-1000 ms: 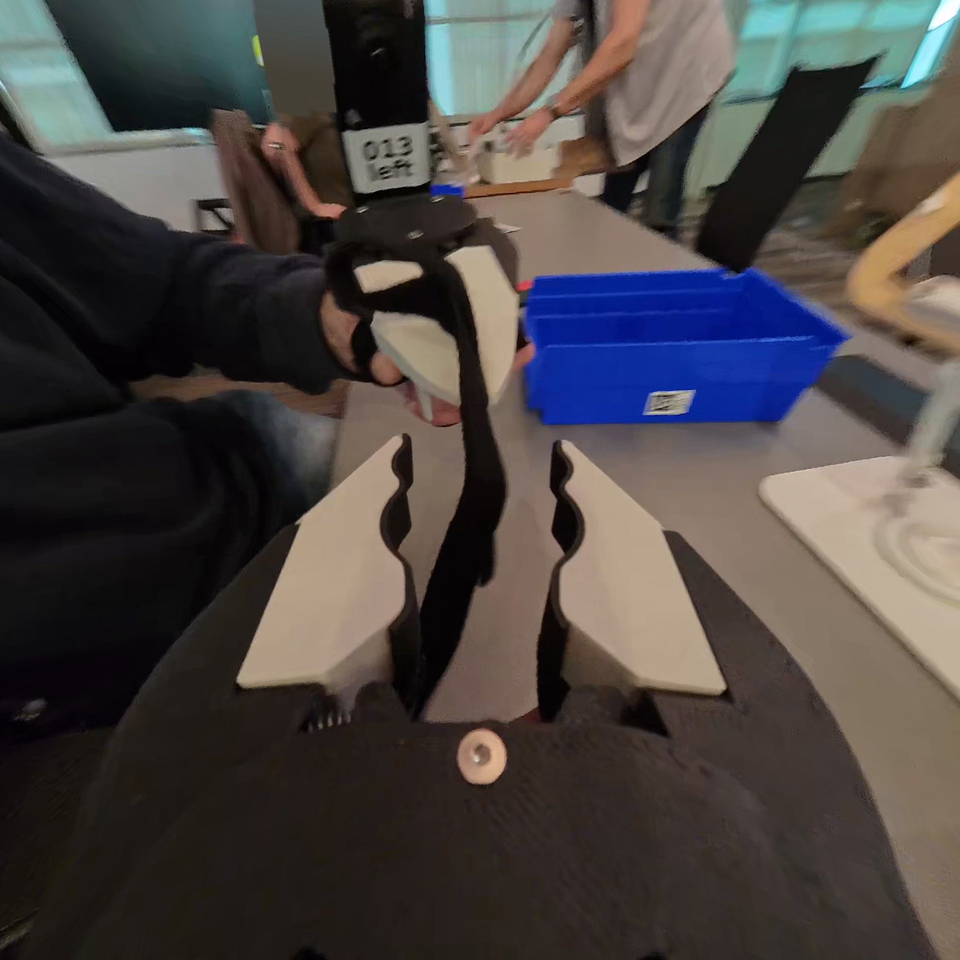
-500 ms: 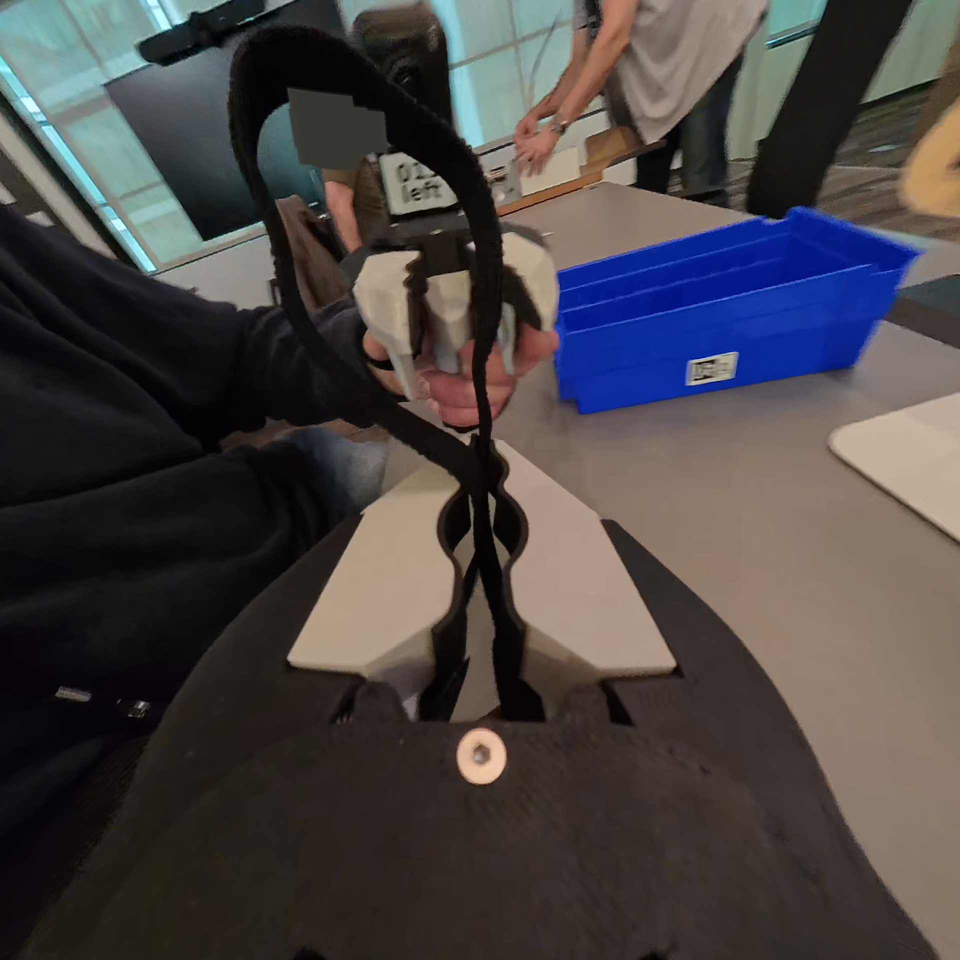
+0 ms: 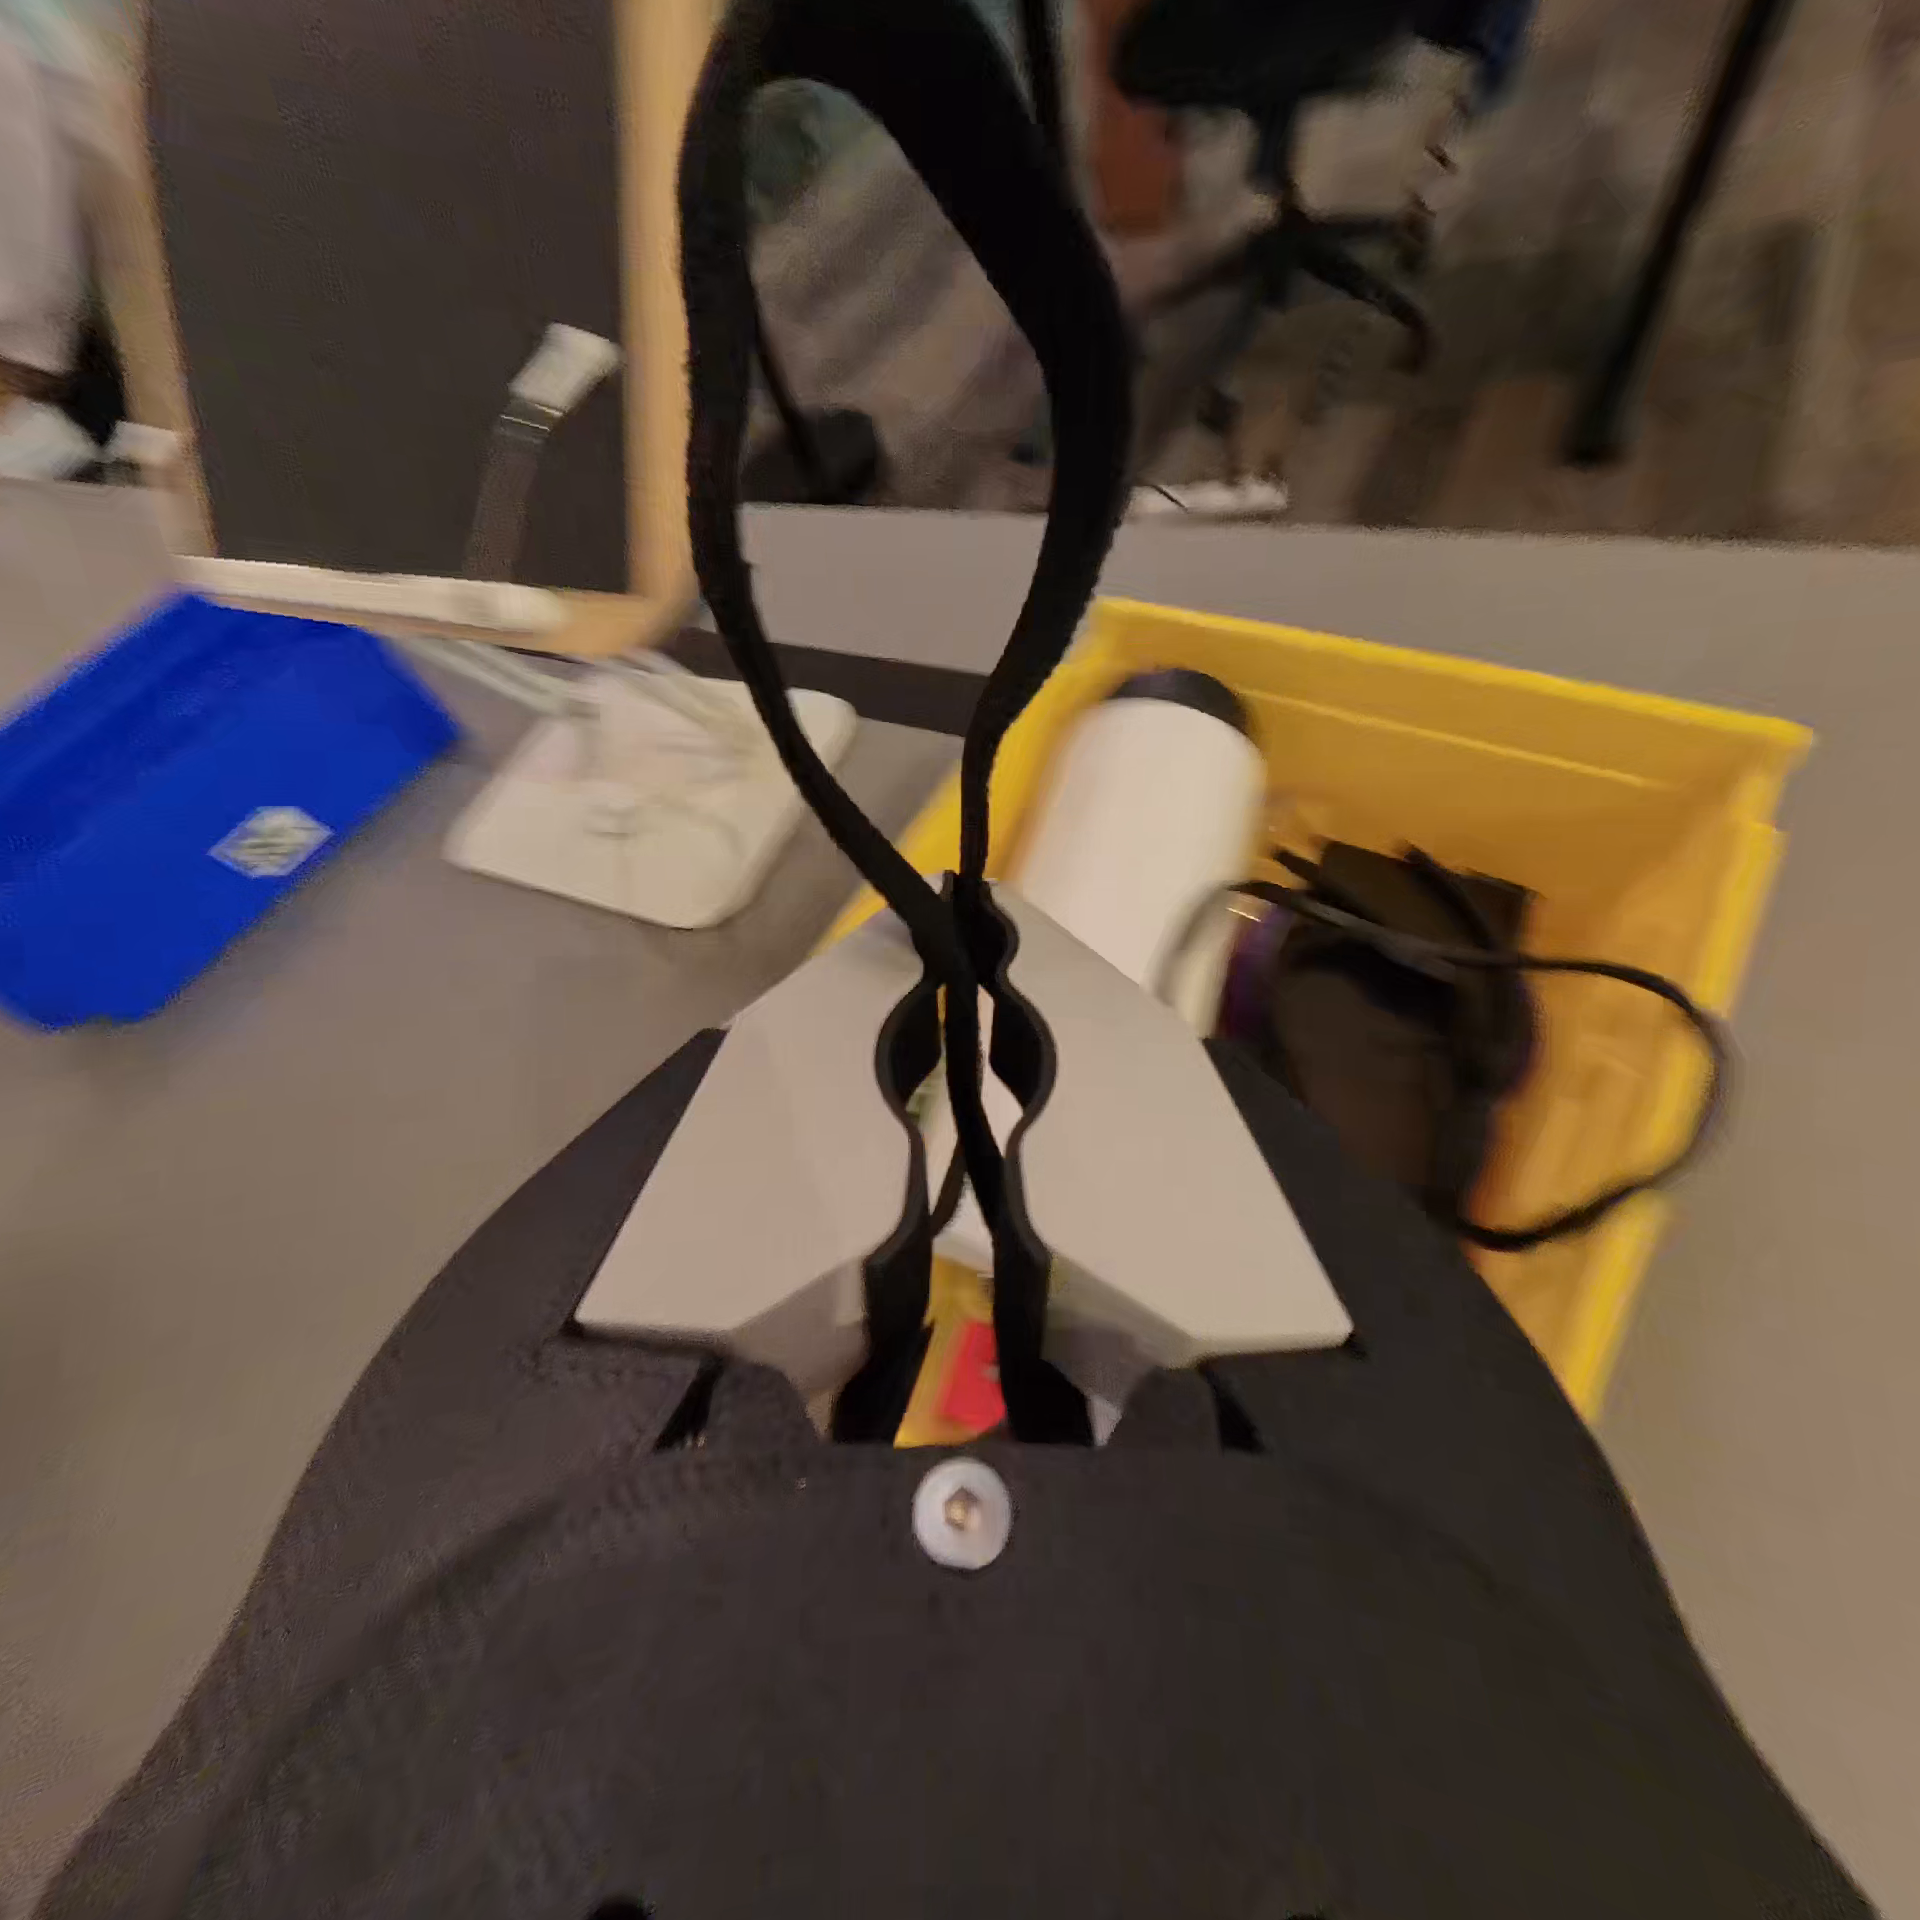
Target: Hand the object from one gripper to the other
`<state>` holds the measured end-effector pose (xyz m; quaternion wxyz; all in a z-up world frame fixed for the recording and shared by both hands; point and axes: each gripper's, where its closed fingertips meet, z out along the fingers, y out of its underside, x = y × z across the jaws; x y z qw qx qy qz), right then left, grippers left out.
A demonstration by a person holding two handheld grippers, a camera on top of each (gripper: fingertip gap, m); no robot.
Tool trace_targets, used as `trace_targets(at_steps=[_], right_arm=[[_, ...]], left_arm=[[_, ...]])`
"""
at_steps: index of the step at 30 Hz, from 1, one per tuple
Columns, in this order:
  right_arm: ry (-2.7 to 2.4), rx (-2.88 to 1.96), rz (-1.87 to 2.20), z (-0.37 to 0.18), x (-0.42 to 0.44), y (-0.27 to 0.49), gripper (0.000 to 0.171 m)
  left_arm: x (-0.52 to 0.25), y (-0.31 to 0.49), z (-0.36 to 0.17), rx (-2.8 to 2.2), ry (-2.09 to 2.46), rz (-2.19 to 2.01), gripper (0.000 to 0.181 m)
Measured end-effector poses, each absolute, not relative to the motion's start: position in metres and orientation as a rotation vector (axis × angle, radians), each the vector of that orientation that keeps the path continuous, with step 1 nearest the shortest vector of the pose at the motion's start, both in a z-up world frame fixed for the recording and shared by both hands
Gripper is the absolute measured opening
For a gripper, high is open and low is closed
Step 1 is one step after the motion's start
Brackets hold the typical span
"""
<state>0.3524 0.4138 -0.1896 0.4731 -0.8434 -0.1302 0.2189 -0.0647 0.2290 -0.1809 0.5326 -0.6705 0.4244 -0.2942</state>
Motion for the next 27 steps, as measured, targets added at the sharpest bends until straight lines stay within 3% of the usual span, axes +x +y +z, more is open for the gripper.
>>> trace_targets(at_steps=[1,4,6,9,16,27], right_arm=[[-0.282,-2.134,0.455,-0.207,0.369,0.427,0.000],[-0.245,-2.288,0.301,-0.247,0.396,0.446,0.030],[-0.262,-2.318,0.215,-0.253,0.402,0.448,0.049],[-0.317,-2.324,0.080,-0.247,0.403,0.441,0.062],[-0.439,-2.074,-0.074,-0.186,0.351,0.397,0.052],[-0.772,-1.930,0.126,-0.187,0.191,0.334,0.047]], left_arm=[[-0.073,0.232,-0.182,-1.614,1.011,-0.674,0.042],[-0.100,0.241,-0.180,-1.650,0.986,-0.613,0.043],[-0.120,0.248,-0.177,-1.676,0.966,-0.564,0.043],[-0.152,0.260,-0.172,-1.709,0.923,-0.496,0.043],[-0.232,0.304,-0.181,-1.837,0.811,-0.255,0.042],[-0.235,0.399,-0.270,-1.977,1.093,-0.064,0.040]])
